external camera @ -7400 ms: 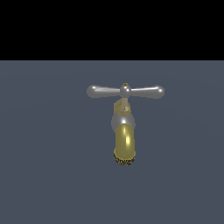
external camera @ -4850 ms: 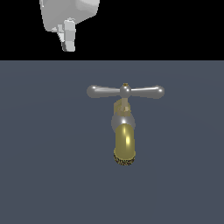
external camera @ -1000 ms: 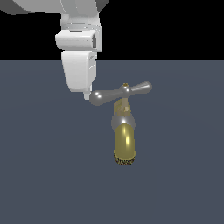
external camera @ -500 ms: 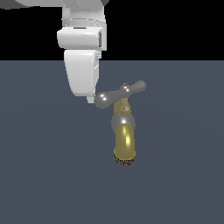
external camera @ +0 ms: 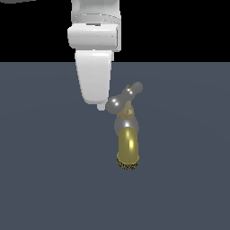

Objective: Turn on the faucet by rotating a designated handle.

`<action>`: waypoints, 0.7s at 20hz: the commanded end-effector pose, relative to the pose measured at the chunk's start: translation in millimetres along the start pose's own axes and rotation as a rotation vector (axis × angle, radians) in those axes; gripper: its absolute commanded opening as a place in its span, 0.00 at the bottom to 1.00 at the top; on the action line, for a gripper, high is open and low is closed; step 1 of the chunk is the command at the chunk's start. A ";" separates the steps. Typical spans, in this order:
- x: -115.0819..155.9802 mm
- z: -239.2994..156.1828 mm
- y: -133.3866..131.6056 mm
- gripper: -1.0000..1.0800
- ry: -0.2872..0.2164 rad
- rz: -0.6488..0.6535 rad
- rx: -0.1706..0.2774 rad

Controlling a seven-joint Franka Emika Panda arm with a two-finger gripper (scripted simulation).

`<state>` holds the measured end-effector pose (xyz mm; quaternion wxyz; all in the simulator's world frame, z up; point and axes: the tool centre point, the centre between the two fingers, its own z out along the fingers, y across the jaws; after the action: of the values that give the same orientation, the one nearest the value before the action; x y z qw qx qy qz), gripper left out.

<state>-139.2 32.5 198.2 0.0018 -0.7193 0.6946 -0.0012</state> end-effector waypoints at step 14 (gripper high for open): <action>53.1 0.1 19.6 0.00 0.001 0.007 -0.003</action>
<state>-156.6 1.0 198.1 -0.0013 -0.7286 0.6849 -0.0005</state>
